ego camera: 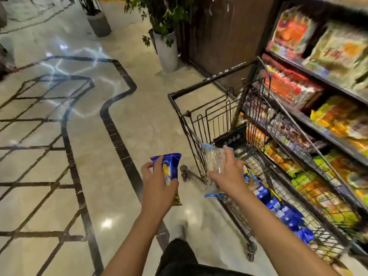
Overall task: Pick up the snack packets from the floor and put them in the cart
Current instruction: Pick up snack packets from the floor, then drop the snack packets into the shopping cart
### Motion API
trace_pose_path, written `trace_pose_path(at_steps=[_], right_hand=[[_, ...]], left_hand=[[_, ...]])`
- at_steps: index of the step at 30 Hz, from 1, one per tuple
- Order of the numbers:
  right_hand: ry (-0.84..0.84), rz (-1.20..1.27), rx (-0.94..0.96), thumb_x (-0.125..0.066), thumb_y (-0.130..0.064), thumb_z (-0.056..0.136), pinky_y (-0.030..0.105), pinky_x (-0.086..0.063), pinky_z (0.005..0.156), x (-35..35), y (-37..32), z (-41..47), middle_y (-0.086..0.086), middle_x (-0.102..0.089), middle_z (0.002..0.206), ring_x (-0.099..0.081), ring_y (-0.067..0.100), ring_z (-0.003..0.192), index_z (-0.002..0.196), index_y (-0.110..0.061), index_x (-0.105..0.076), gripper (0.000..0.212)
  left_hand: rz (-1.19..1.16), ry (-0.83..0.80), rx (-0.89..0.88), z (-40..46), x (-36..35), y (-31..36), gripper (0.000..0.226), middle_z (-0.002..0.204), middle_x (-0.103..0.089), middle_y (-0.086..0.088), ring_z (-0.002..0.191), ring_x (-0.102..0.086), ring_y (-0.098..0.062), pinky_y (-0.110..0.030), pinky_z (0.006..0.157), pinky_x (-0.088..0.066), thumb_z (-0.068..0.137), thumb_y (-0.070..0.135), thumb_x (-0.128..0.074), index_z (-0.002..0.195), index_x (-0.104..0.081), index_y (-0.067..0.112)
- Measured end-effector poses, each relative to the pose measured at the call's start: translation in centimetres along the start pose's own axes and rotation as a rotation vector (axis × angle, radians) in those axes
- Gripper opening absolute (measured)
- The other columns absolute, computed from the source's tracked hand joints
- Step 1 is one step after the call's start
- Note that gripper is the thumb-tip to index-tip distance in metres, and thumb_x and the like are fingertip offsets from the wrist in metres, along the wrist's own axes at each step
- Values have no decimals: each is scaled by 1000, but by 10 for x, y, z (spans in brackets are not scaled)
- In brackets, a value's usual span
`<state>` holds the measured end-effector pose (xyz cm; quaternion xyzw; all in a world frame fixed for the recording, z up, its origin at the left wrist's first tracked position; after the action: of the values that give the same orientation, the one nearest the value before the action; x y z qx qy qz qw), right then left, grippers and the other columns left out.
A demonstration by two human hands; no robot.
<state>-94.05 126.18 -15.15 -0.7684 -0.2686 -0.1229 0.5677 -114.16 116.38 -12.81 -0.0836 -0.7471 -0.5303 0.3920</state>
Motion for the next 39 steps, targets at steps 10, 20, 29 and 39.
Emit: trace_pose_path(at_steps=[10,20,29,39], right_hand=[[356,62,-229,-79,-23,75,32,-37,98,30,4,12,2,-30,118,-33,24,116,149,-40,-19,96],[534,181,-391,-78,-17,77,43,-42,105,82,55,8,4,-27,120,-34,21,111,151,-41,-18,98],[564,252,-463,-84,-20,71,43,-39,107,125,118,41,6,-28,119,-35,31,120,150,-42,-22,103],[502,290,-529,-79,-17,77,26,-32,95,128,197,59,-1,-25,116,-30,20,114,153,-35,-14,102]], left_hand=[[28,-380,-358,95,-60,59,78,141,-20,10,119,-50,-23,-42,97,-51,82,28,-69,150,-31,31],[54,-573,-507,106,-133,112,79,144,-20,7,127,-46,-20,-36,107,-44,83,24,-71,151,-31,26],[199,-641,-514,105,-203,155,76,142,-25,-4,120,-48,-22,-27,104,-38,85,22,-71,151,-33,22],[350,-819,-375,106,-302,146,82,144,-21,-1,126,-47,-27,-41,110,-40,82,24,-70,153,-29,22]])
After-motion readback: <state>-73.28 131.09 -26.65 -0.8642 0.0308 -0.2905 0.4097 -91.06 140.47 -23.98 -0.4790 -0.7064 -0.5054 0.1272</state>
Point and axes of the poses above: each hand's wrist, its own z-axis towards the middle knuckle, its own x-axis out of the back of the hand, y = z × x, the point moved 4 cm from there along z, towards the middle knuckle
